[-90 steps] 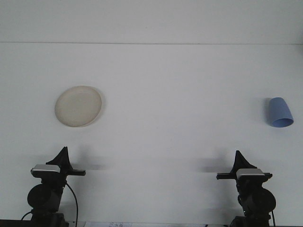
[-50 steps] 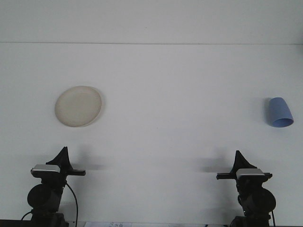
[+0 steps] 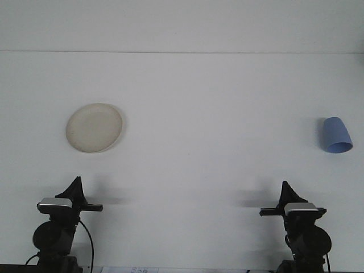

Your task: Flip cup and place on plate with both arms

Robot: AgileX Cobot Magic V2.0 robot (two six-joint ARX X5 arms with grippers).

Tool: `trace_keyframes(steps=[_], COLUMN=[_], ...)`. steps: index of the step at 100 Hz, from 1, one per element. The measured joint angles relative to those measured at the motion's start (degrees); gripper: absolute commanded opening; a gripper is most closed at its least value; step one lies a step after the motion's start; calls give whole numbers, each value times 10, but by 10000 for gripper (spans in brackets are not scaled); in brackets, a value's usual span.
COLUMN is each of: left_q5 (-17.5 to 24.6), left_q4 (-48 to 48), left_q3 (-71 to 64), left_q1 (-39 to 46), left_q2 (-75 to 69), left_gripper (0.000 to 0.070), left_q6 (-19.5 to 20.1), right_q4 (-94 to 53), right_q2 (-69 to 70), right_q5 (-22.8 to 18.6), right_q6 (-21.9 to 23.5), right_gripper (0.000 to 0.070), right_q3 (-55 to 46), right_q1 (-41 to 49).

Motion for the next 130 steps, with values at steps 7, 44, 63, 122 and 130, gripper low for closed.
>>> trace_keyframes(steps=[7, 44, 63, 122, 130], left_q5=[0, 0, 0, 0, 0], left_q4=[0, 0, 0, 0, 0], left_q3=[0, 0, 0, 0, 0], left_q1=[0, 0, 0, 0, 0], left_q2=[0, 0, 0, 0, 0], left_gripper=[16, 16, 16, 16, 16], left_q6=[0, 0, 0, 0, 0], right_q4=[0, -1, -53, -169, -140], right_q2=[0, 14, 109, 452, 489], right_q5=[-6, 20, 31, 209, 199], right_q6=[37, 179, 136, -76, -82], right_gripper=[7, 9, 422, 470, 470], right_q3=[0, 65, 234, 402, 402], right_q1=[0, 0, 0, -57, -96])
